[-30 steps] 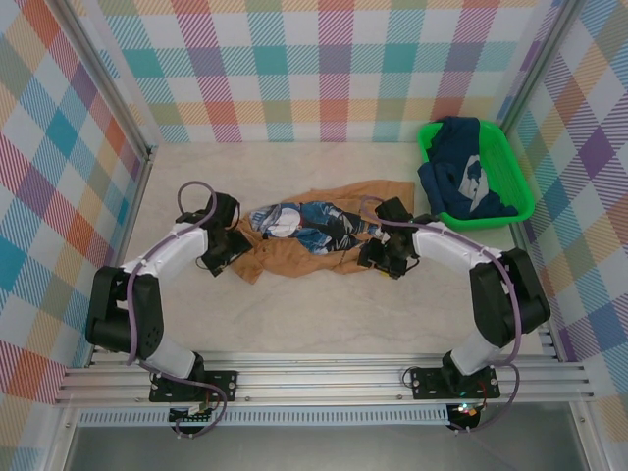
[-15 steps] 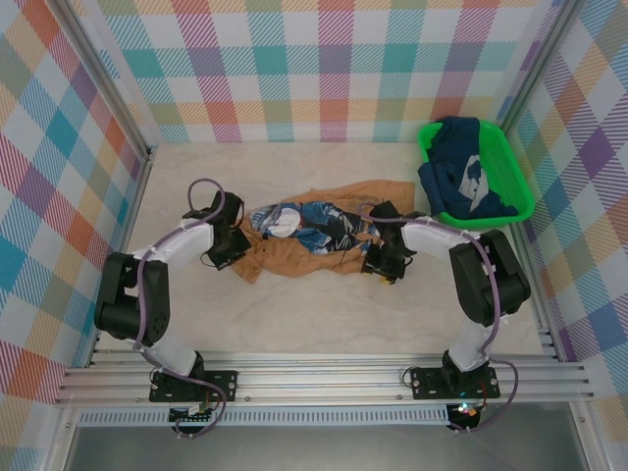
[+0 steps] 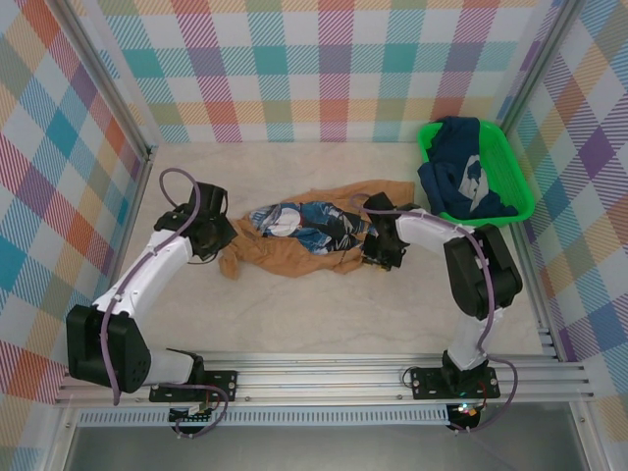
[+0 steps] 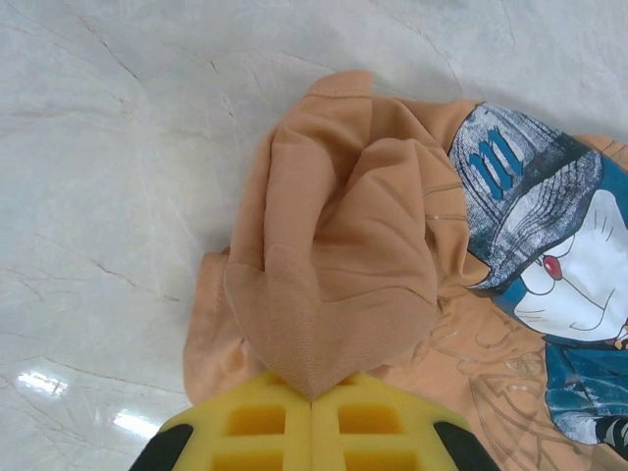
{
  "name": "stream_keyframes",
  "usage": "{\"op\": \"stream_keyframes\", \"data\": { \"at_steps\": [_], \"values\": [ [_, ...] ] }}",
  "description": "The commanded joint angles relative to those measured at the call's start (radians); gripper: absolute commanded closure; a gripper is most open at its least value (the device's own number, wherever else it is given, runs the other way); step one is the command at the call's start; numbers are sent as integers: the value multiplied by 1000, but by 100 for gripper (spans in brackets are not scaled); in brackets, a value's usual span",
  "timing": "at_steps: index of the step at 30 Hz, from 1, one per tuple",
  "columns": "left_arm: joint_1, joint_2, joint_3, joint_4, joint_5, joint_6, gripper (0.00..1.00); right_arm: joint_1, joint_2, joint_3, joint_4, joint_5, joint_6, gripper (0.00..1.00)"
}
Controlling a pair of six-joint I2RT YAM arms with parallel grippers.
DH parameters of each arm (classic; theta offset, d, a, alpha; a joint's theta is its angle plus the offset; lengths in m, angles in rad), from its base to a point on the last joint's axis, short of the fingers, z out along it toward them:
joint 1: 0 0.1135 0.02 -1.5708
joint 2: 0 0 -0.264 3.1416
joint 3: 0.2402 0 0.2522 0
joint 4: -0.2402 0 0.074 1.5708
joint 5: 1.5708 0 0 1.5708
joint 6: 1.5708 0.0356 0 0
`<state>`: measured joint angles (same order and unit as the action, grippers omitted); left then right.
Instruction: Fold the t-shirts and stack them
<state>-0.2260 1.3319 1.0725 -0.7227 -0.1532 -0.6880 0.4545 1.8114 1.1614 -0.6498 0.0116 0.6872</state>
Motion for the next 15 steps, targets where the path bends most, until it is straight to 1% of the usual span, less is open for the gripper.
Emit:
{"op": "stream_keyframes", "data": {
  "at_steps": [1,6,10,12,15],
  "values": [
    [17,-45,17,-49,-35,-12,100,-6,-61,22,75,60,-35,66],
    [19,-54,42,-67,-27,-10,100,-25,35,63,31,53,-37,65],
    [19,-58,46,-72,-21,-7,100,-30,84,83,45,57,-49,63],
    [19,-61,46,-75,-17,-6,100,-36,110,106,35,51,-52,66],
    [19,-62,44,-79,-17,-5,100,-37,120,125,23,67,-53,76]
  ]
}}
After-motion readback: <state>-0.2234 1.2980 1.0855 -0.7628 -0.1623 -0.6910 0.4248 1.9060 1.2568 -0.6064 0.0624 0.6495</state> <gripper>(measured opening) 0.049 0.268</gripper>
